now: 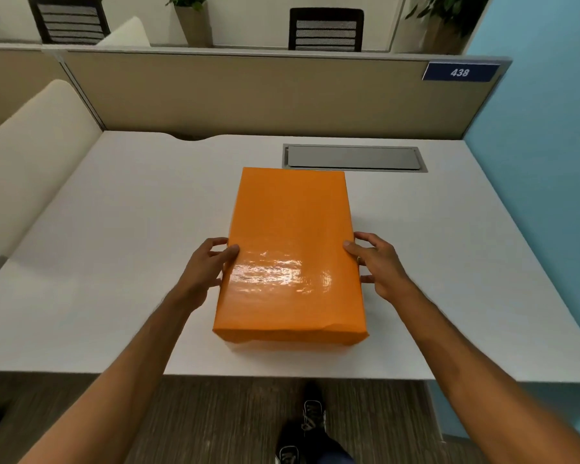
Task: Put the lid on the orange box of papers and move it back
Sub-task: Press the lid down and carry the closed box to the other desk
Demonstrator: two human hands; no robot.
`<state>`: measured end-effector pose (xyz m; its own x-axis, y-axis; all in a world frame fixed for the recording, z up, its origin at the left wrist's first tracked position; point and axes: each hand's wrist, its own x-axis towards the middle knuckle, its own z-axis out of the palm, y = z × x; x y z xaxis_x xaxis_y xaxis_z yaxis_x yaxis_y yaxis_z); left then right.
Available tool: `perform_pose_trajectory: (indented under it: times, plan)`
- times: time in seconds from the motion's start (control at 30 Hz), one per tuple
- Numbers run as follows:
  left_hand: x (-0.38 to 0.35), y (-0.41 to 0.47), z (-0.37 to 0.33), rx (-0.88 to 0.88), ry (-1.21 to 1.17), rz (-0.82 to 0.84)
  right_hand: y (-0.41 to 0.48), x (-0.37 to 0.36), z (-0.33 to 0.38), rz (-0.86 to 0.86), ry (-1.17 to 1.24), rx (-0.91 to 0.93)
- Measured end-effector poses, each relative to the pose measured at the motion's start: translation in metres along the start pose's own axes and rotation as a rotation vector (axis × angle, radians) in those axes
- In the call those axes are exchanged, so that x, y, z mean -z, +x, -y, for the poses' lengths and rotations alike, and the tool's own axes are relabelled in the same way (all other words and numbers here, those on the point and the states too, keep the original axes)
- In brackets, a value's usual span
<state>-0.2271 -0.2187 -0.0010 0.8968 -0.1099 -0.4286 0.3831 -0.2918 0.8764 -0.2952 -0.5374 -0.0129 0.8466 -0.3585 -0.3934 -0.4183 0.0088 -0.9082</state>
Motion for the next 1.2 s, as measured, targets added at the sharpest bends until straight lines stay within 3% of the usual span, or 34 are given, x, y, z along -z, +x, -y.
perform_pose_trajectory:
  times: [0.27, 0.5, 1.2]
  plan:
    - [0.000, -0.025, 0.003, 0.053, -0.017, 0.123, -0.028, 0.004, -0.010, 0.129, 0.061, -0.090]
    - [0.004, -0.025, 0.001, 0.033, -0.053, 0.108, -0.024, 0.004, 0.004, 0.143, 0.102, -0.094]
    - [0.063, -0.018, -0.034, -0.131, -0.154, -0.219, 0.038, -0.060, 0.084, 0.334, 0.066, 0.038]
